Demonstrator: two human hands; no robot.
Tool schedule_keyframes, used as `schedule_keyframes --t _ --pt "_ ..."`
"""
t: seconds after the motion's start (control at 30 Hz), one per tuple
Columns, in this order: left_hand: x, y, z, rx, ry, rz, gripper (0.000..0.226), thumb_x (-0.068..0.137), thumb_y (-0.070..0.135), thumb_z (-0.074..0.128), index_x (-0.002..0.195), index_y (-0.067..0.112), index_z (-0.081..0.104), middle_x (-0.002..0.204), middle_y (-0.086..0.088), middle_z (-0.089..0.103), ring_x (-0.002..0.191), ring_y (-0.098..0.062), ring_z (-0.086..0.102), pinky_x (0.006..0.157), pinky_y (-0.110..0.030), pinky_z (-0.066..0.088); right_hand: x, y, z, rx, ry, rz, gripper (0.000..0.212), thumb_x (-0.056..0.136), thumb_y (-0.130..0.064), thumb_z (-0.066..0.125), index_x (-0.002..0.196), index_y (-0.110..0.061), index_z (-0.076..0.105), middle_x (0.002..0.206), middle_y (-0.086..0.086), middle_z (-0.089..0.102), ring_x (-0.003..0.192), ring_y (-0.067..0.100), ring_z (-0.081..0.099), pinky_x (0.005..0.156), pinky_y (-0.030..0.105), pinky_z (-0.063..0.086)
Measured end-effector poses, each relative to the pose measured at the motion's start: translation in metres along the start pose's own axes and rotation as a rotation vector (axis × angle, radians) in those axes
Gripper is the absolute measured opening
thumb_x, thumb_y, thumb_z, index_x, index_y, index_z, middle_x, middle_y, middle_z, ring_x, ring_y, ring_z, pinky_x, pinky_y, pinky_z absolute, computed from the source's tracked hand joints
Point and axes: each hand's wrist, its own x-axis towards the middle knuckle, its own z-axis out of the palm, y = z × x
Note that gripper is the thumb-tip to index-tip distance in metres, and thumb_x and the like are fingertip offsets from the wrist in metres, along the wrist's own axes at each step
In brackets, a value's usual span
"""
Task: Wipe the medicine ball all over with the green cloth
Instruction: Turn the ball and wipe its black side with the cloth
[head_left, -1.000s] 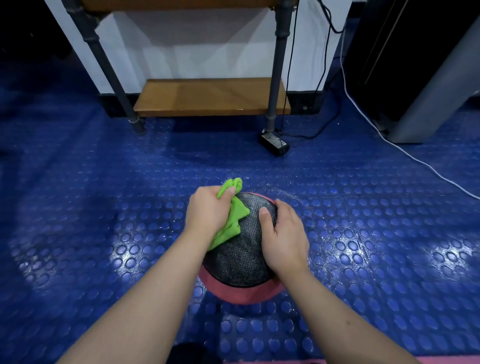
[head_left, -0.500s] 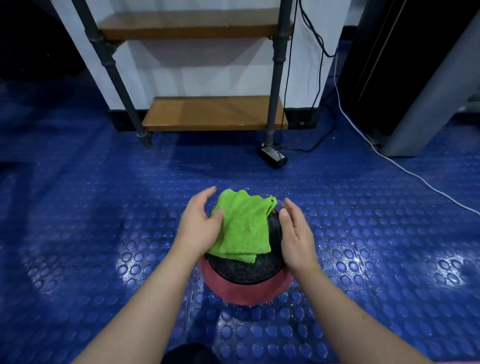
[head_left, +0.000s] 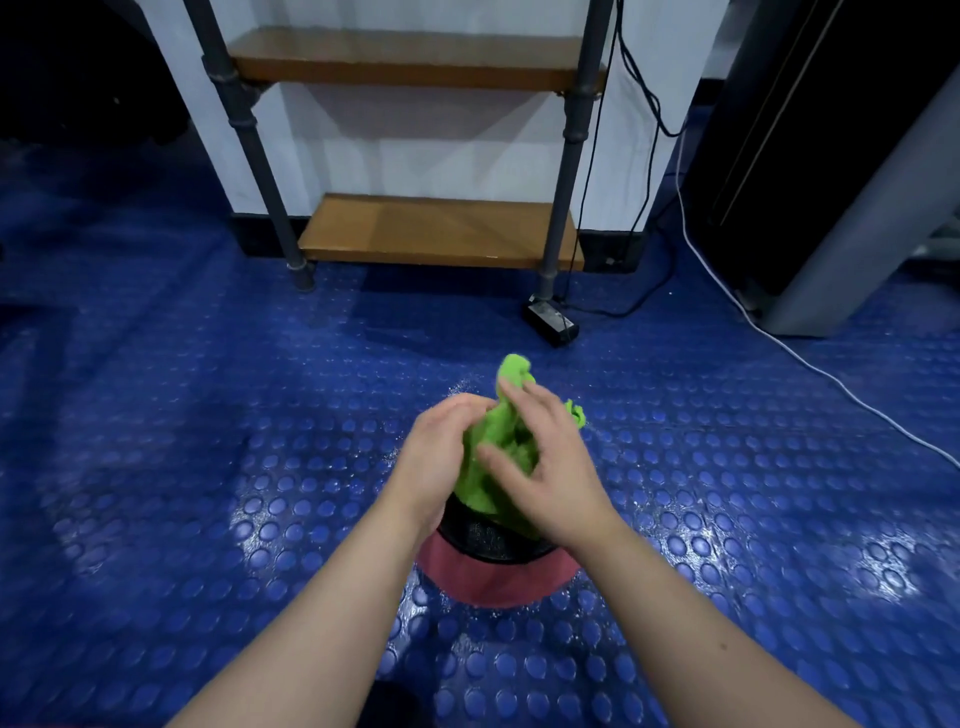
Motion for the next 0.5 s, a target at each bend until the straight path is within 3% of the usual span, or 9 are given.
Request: schedule_keyframes --t 0.1,0.2,0.27,0.33,0.4,0.5 --pt "0.0 0.004 -0.007 -0.024 -0.084 -0.026 0.037 0.092 0.006 0.043 0.08 0.017 0.076 0.087 0.001 0.075 0.089 -0.011 0.067 0.085 -0.025 0.051 0.0 0.011 0.007 -0.295 -0.116 -0.024 0.092 0.07 -0.07 0.048 0.151 -0.038 0.016 0.156 -0.008 0.025 0.144 0.016 0.017 0.119 0.037 0.016" --pt "-0.002 -0.011 -0.016 0.122 -0.157 0.033 0.036 0.079 -0.004 0.047 0.108 0.014 0.06 0.105 0.0 0.068 0.098 -0.01 0.061 0.082 -0.016 0.049 0.004 0.017 0.01 -0.308 -0.028 -0.01 0.071 0.077 -0.062 0.043 0.141 -0.03 0.042 0.143 0.0 0.044 0.135 0.023 0.033 0.113 0.04 0.026" --pt "-0.005 -0.026 -0.022 0.207 -0.256 0.054 0.063 0.068 0.007 0.057 0.128 0.024 0.046 0.126 0.011 0.058 0.116 0.003 0.053 0.1 -0.02 0.044 0.008 0.02 0.009 -0.23 0.027 0.008 0.052 0.083 -0.048 0.048 0.127 -0.02 0.056 0.128 0.001 0.056 0.122 0.022 0.046 0.105 0.037 0.035" --pt "-0.007 -0.037 -0.026 0.513 -0.369 0.13 0.104 0.065 0.032 0.074 0.15 0.035 0.016 0.152 0.021 0.033 0.144 0.002 0.025 0.122 -0.04 0.018 0.011 0.02 0.004 -0.129 0.085 0.066 0.034 0.088 -0.032 0.055 0.118 -0.016 0.059 0.114 -0.001 0.062 0.105 0.016 0.054 0.091 0.027 0.04" --pt "-0.004 -0.039 -0.029 0.882 -0.472 0.216 0.138 0.056 0.054 0.085 0.154 0.037 -0.011 0.162 0.02 -0.003 0.151 -0.004 -0.005 0.124 -0.044 -0.003 0.012 0.02 -0.008 -0.006 0.146 0.168 0.016 0.092 -0.024 0.057 0.108 -0.021 0.059 0.097 -0.008 0.064 0.087 0.007 0.056 0.075 0.02 0.039" --pt "0.0 -0.038 -0.031 1.109 -0.489 0.282 0.147 0.046 0.056 0.092 0.155 0.039 -0.005 0.153 0.019 -0.037 0.147 -0.004 -0.024 0.124 -0.036 -0.002 0.009 0.017 -0.025 0.142 0.337 0.292 0.004 0.094 -0.025 0.056 0.097 -0.025 0.058 0.08 -0.013 0.061 0.073 -0.006 0.055 0.064 0.015 0.038"
